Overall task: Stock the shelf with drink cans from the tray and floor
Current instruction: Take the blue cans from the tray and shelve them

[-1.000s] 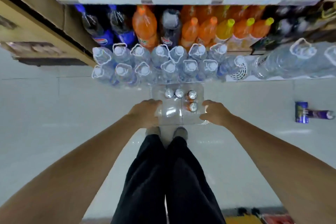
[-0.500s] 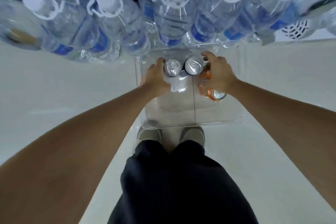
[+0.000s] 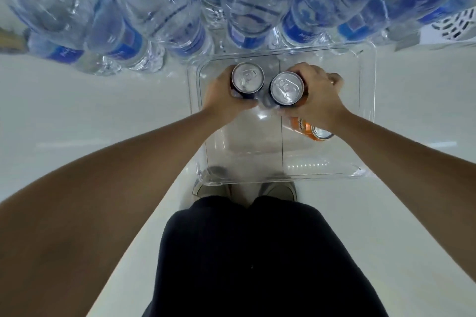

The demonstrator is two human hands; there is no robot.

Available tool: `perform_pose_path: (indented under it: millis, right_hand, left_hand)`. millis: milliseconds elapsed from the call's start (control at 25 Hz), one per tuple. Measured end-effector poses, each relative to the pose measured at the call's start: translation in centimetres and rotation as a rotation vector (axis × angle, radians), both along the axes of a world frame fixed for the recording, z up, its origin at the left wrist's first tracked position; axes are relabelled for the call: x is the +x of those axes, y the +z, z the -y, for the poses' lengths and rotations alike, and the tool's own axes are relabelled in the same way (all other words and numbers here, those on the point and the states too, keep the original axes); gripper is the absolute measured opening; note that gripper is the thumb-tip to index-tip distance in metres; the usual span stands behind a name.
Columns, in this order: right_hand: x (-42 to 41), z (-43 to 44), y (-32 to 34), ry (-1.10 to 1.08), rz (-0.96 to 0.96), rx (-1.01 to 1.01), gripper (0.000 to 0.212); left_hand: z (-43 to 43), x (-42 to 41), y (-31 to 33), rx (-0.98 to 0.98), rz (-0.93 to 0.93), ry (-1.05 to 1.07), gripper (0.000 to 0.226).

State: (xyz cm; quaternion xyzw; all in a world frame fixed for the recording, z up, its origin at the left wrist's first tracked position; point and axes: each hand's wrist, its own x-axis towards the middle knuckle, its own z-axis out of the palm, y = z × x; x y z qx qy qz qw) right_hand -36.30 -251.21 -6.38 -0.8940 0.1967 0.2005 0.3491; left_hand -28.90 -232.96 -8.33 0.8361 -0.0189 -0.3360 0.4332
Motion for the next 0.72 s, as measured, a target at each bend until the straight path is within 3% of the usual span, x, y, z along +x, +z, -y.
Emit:
perform_pose_path:
  millis: [200, 360, 600, 720]
  right_hand:
    - [-0.7, -0.1, 8.6, -0.176, 0.044, 0.344, 0.06]
    - [-0.4, -1.2, 17.9, -0.323, 0.072, 0.608, 0.057]
    - [-0.3, -4.7, 34.4, -0.382, 0.161, 0.779, 0.043]
    - [0.0, -6.7, 43.2, -0.412, 0.206, 0.839, 0.033]
  left_hand:
    - [-2.3, 0.7, 8.2, -0.117, -0.178, -0.006, 0.073]
    - [-4.4, 0.7, 18.0, -0.265, -0.296, 0.001, 0.061]
    - [-5.8, -1.0, 34.7, -0.483, -0.234, 0.164, 0.032]
    - [-5.3, -2.0, 43.7, -0.585, -0.179, 0.257, 0.034]
